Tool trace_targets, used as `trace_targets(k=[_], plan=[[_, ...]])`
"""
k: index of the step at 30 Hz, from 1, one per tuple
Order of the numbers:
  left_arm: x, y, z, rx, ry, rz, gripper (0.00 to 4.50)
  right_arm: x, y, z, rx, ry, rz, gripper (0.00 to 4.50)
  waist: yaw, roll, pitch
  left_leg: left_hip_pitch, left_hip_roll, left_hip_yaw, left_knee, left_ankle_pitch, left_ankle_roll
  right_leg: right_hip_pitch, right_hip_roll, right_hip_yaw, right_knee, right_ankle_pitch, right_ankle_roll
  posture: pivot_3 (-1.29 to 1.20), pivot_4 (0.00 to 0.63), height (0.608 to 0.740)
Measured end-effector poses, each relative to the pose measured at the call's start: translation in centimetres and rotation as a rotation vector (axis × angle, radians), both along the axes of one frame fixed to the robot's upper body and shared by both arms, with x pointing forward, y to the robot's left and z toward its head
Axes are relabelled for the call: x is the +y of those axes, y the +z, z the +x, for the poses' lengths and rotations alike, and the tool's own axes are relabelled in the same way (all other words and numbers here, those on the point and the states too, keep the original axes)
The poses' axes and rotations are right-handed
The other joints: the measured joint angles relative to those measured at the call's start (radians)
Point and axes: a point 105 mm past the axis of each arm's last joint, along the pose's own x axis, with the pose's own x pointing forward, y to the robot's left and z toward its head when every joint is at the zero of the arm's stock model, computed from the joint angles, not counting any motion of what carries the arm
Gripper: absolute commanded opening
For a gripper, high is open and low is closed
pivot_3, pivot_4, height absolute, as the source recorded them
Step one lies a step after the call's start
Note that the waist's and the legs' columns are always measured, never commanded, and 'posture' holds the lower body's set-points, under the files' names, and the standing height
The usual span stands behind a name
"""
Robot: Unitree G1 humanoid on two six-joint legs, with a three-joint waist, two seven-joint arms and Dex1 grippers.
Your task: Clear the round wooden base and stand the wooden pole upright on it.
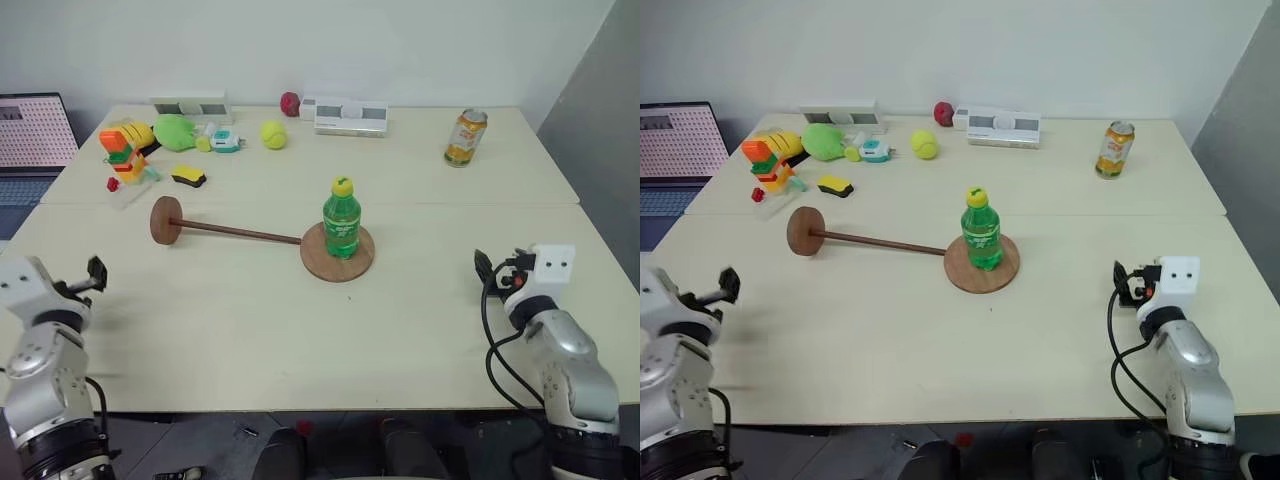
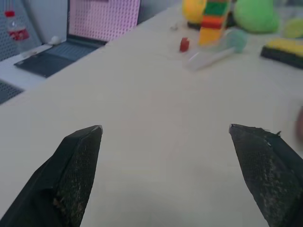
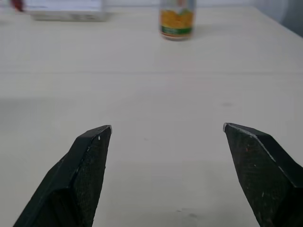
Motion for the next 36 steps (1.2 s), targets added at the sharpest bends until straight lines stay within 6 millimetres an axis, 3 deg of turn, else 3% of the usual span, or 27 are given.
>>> trace_targets(k=[4,6,9,13,19,26,30,36], plan=[[-5.5,6.2,1.2,-0.123,-0.330,0.100,4.50,3.9,2.6,0.2,0.017,0.298,0.023,3.96,0.001,0.000,0.000,0.000,-0.001,0.000,0.000,0.000,0.000,0.001,0.000,0.000,-0.001,0.000,0.000,0.00,0.150,0.740],[-9.3,7.8,1.3,-0.119,-0.524,0.172,4.50,5.7,3.9,0.1,0.027,0.434,0.040,3.96,-0.001,0.000,0.000,0.000,-0.001,0.000,0.000,0.000,0.000,0.001,0.000,0.000,-0.002,0.000,0.000,0.00,0.150,0.740],[-14.7,7.7,1.0,-0.062,-0.812,0.238,4.50,8.2,6.3,0.2,0.021,0.623,0.061,3.96,-0.004,0.001,0.001,0.000,-0.001,0.001,0.000,0.000,0.000,0.000,0.001,0.000,-0.001,0.000,0.000,0.00,0.150,0.740],[-18.9,6.5,0.0,0.018,-1.075,0.222,4.50,10.1,7.8,1.8,0.021,0.717,0.084,3.96,-0.012,0.001,0.001,0.000,0.000,0.000,0.000,0.000,0.000,0.000,0.002,0.000,-0.001,0.000,0.000,0.00,0.150,0.740],[-20.6,6.6,-1.4,0.077,-1.253,0.254,4.50,13.1,8.6,2.9,0.024,0.823,0.116,3.96,-0.012,0.001,0.002,-0.001,0.000,0.000,-0.001,0.000,0.000,-0.001,0.001,0.000,-0.002,0.000,0.000,0.00,0.150,0.740],[-21.2,6.2,-1.7,0.107,-1.294,0.261,4.50,16.4,7.9,4.6,0.009,0.857,0.088,3.96,-0.014,0.001,0.002,-0.001,0.000,0.000,-0.001,0.000,0.000,-0.002,0.001,0.000,-0.001,0.000,0.000,0.00,0.150,0.740],[-21.3,6.2,-1.7,0.102,-1.284,0.268,4.50,17.1,7.0,5.3,0.014,0.862,0.082,3.96,-0.016,0.001,0.002,-0.002,0.000,0.000,-0.001,0.000,0.000,-0.002,0.001,0.000,-0.001,0.000,0.000,0.00,0.150,0.740],[-21.5,6.1,-1.7,0.092,-1.274,0.260,4.50,18.2,7.4,5.6,-0.006,0.897,0.053,3.96,-0.020,0.002,0.002,-0.002,0.000,0.001,-0.001,0.000,0.000,-0.003,0.001,0.000,-0.001,0.000,0.000,0.00,0.150,0.740]])
